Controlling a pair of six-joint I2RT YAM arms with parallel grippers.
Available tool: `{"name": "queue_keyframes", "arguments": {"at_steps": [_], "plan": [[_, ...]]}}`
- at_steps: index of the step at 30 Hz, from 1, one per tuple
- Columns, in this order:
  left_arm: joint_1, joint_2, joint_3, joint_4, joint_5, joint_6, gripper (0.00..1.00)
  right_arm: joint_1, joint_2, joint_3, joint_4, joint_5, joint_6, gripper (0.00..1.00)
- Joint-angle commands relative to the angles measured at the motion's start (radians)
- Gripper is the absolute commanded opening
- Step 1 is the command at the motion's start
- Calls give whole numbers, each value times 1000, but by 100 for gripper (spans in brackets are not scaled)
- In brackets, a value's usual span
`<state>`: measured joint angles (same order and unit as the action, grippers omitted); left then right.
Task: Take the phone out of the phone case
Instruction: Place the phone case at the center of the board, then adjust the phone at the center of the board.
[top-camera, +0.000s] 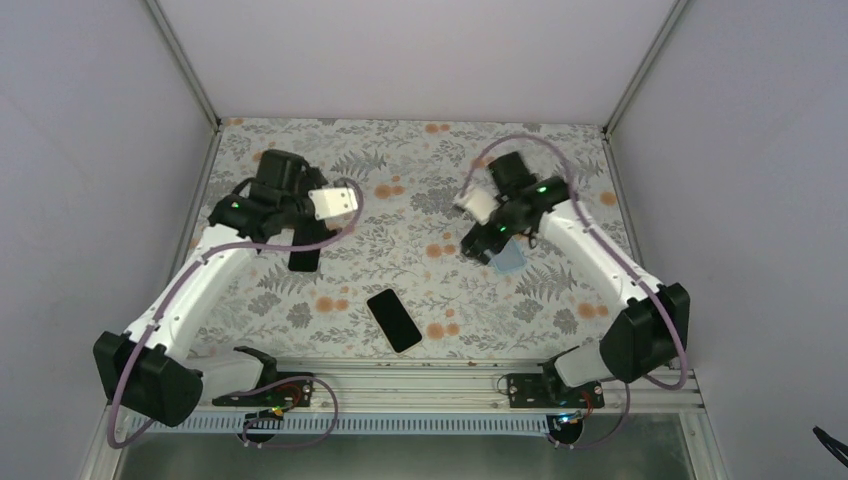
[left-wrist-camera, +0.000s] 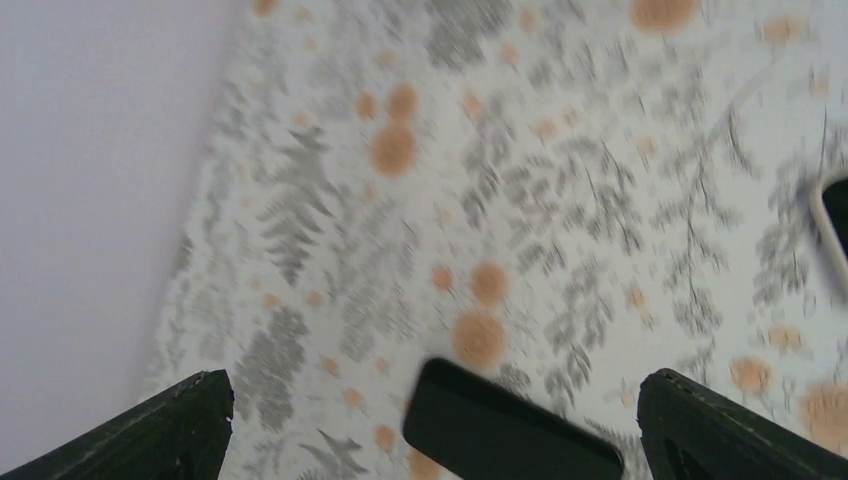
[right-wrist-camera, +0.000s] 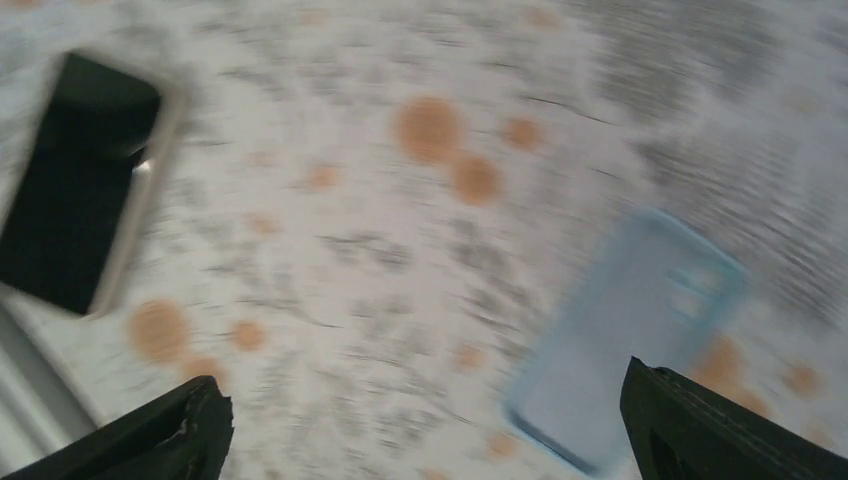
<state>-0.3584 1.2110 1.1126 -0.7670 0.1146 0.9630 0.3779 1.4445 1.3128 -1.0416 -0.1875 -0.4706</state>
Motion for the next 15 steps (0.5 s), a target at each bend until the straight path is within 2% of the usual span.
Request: {"name": "queue_keyframes", "arguments": {"at_steps": [1,4,9,12,13,15], "plan": [[51,-17,113,-49,191,-138,100,244,-1,-61,-5,-95,45,100],[76,13,163,-9,194,-197,100,397,79,-39,-2,-140,74,100],[96,68,183,18,180,-235,100,597,182,5,6,-263,-18,99],[100,81,170,41,158,-250,100,700,281,36,3,-324,-59,86],[103,82,167,45,156,-256,100,729,312,43,5,-322,-66,84],[105,82,160,55,152,-264,100,765,370,63,10,-327,-72,88]]}}
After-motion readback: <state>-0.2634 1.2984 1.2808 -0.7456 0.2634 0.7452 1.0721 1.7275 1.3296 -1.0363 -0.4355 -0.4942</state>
